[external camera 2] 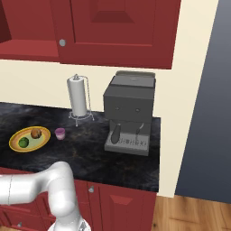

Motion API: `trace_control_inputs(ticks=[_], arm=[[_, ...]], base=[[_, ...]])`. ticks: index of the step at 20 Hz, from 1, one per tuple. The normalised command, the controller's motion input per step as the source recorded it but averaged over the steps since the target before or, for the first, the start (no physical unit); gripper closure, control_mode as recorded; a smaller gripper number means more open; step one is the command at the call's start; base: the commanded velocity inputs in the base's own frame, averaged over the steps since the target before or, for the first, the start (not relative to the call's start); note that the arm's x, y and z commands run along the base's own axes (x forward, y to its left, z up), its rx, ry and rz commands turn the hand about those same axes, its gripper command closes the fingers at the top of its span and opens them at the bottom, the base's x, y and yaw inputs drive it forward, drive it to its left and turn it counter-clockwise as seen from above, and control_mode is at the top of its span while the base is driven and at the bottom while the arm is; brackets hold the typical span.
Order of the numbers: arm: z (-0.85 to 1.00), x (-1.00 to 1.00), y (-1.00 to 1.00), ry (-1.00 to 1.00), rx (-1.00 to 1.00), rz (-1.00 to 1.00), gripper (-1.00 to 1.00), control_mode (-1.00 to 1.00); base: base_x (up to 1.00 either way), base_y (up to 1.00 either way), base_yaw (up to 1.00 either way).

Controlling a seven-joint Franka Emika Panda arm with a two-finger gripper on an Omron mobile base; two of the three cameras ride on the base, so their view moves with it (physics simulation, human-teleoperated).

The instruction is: Pick the avocado and bread from the counter and place them on the plate. Then pick the jam from the cabinet and place it next to the plate. Lastly close the cabinet door.

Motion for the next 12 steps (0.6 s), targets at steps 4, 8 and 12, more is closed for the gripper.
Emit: trace_control_inputs(ticks=[4,8,12], arm=[[0.22,-0.01,-0.32,-0.02,0.06,-0.12,-1.00,-1.00],[0.24,-0.10,-0.58,-0.02,0.11,-0.09,-1.00,-1.00],[0.24,-0.06,-0.64,-0.01,0.14,-0.06,-1.00,-1.00]], base=[[0.00,0.00,0.00],[0.00,0.00,0.00],[0.00,0.00,0.00]])
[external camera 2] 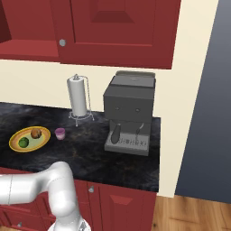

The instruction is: Pick the avocado and bread from the counter and place them on the plate. Then pick the jam from the cabinet and place it next to the plate. Lastly close the cabinet door.

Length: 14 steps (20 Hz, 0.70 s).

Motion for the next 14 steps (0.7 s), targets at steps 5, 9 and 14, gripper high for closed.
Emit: trace_control_inputs(ticks=[5,9,14], arm=[[0.25,0.00,-0.57,0.00,0.13,-0.03,-1.00,-1.00],[0.36,0.14,-0.42,0.00,0.05,-0.01,-1.00,-1.00],[0.42,0.40,-0.54,0.01,0.02,0.00,-1.00,-1.00]], base=[[0.00,0.00,0.00],[0.00,0.00,0.00],[0.00,0.00,0.00]])
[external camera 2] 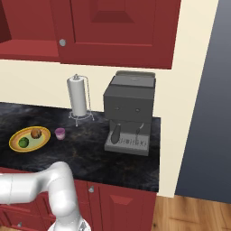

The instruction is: Pick the avocado and bread from the counter and place them on the plate. Then pick the jam from the cabinet and place it next to the plate. Lastly close the cabinet door.

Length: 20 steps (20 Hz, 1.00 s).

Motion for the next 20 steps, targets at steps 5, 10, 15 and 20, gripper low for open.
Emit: trace_control_inputs(ticks=[5,10,15,20], arm=[[0.45,0.63,-0.66,0.03,0.02,0.00,-1.00,-1.00],[0.44,0.67,-0.62,0.03,0.01,0.00,-1.00,-1.00],[0.33,0.80,-0.60,0.13,0.02,0.00,-1.00,-1.00],[0.18,0.87,-0.70,0.19,0.02,0.05,-1.00,-1.00]], base=[[0.00,0.00,0.00],[0.00,0.00,0.00],[0.00,0.00,0.00],[0.00,0.00,0.00]])
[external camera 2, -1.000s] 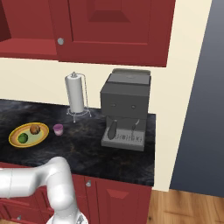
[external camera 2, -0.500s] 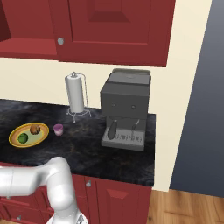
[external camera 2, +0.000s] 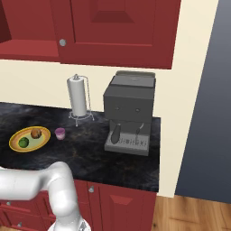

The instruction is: Pick the avocado and bread from the counter and place them on the plate. Then pick the jam from the cabinet and place it next to the plate. Lastly close the cabinet door.

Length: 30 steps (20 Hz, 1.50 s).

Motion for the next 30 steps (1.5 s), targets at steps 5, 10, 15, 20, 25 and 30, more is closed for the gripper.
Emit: trace_control_inputs(ticks=[5,10,15,20,25,30], arm=[[0.26,0.90,-0.55,0.18,0.00,0.12,-1.00,-1.00],[0.18,0.65,-0.33,0.14,0.00,0.19,-1.00,-1.00],[0.00,0.56,-0.39,0.15,0.00,0.21,-1.00,-1.00],[-0.14,0.64,-0.54,0.20,0.03,0.19,-1.00,-1.00],[-0.34,0.78,-0.70,0.20,0.11,0.14,-1.00,-1.00],[-0.34,0.91,-0.64,0.21,0.12,0.12,-1.00,-1.00]], base=[[0.00,0.00,0.00],[0.00,0.00,0.00],[0.00,0.00,0.00],[0.00,0.00,0.00],[0.00,0.00,0.00],[0.00,0.00,0.00]])
